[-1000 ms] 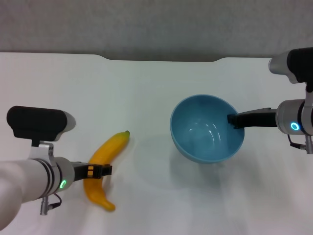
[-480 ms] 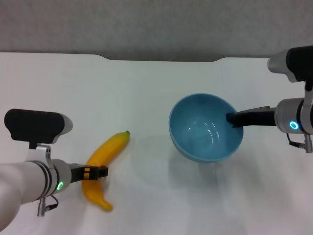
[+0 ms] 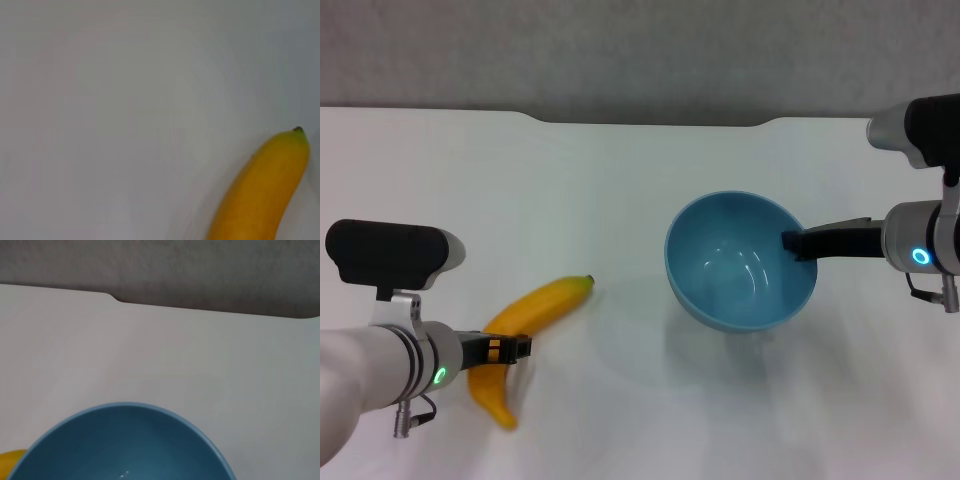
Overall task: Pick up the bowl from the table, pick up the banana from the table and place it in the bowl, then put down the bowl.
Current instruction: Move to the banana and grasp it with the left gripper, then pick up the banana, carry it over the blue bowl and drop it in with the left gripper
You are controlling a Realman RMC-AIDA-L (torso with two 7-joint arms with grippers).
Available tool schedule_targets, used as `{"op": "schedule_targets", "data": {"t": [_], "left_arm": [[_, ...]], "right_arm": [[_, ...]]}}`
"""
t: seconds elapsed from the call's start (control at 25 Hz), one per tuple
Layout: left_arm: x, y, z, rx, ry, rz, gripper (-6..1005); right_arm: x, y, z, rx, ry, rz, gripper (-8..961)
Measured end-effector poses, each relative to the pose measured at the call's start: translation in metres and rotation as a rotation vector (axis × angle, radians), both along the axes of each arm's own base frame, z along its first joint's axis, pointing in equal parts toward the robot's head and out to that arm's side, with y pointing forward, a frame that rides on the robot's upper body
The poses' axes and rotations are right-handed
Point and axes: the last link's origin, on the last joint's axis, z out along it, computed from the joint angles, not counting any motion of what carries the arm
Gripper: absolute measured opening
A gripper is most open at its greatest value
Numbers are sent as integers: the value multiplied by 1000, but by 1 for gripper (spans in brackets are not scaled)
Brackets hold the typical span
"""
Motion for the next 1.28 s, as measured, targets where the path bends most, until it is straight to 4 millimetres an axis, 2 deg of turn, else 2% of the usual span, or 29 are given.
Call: {"op": "schedule_targets", "data": {"t": [0.12, 0.32, 0.48, 0.64, 0.8, 0.96, 1.28], "left_arm": [[0, 0, 1, 2, 0, 0, 724], [-1, 2, 4, 12, -2, 5, 522], [-1, 4, 12, 32, -8, 9, 528], [4, 5, 31, 82, -8, -3, 535], [21, 5, 51, 134, -12, -46, 541], [51, 6, 64, 171, -45, -123, 547], [114, -2, 69, 168, -115, -280, 560]], "right_arm": [[0, 0, 0, 0, 1, 0, 30], [0, -1, -1, -2, 1, -1, 30], [1, -1, -2, -6, -2, -4, 30], [3, -2, -4, -14, -8, -3, 30], [5, -5, -9, -29, -15, -5, 31], [1, -6, -20, -58, -13, 2, 31], [-13, -5, -42, -99, 14, 20, 31]]}}
